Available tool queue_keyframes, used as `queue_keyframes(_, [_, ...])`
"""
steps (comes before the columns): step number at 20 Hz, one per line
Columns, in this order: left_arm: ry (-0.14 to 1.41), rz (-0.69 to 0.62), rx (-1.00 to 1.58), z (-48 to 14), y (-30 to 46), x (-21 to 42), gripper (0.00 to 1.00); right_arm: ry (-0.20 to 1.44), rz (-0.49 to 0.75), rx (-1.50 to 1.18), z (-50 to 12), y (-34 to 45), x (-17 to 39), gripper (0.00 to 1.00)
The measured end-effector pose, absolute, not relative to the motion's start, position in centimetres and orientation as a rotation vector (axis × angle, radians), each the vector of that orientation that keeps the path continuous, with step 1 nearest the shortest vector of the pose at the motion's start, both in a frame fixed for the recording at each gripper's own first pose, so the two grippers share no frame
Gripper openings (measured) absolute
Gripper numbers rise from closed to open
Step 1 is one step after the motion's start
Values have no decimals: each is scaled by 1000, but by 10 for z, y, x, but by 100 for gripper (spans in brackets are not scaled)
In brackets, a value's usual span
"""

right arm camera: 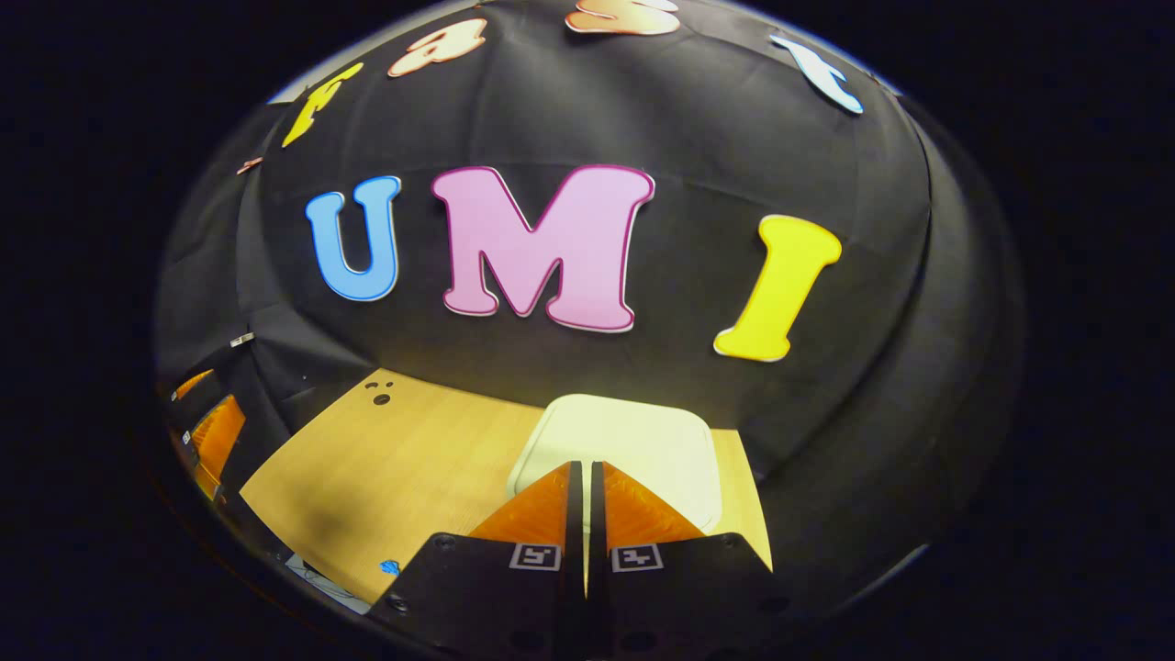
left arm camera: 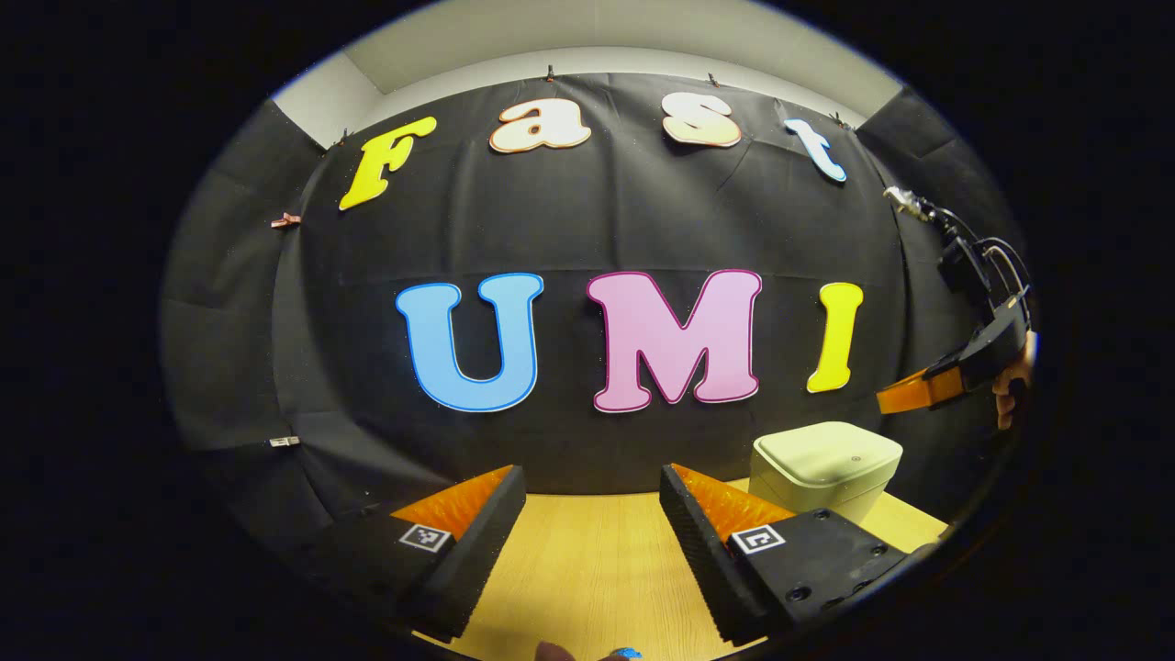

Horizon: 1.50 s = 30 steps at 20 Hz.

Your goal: Press the lid of the desktop garbage bin to open it, pick up the crumpled paper on the desktop and throw it into the bin, then pick up the pop can on the desktop and drop it into the bin, and finally close the garbage bin lid.

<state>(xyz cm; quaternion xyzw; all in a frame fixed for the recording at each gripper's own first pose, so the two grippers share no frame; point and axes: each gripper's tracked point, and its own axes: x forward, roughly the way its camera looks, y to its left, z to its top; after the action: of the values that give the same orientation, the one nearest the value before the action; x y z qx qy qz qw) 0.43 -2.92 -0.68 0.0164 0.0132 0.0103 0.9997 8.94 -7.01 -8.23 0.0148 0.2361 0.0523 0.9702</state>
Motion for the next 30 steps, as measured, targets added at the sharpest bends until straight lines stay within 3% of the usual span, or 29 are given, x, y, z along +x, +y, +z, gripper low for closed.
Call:
queue_keyframes(17, [53, 38, 21, -16, -27, 8, 95, 753, 111, 52, -172, -77, 117, 5])
queue_keyframes(25, [62, 41, 19, -19, -25, 15, 95, 760, 122, 148, -174, -77, 117, 6])
queue_keyframes(30, [50, 31, 29, -16, -28, 17, 95, 667, 125, 162, -152, -78, 120, 2])
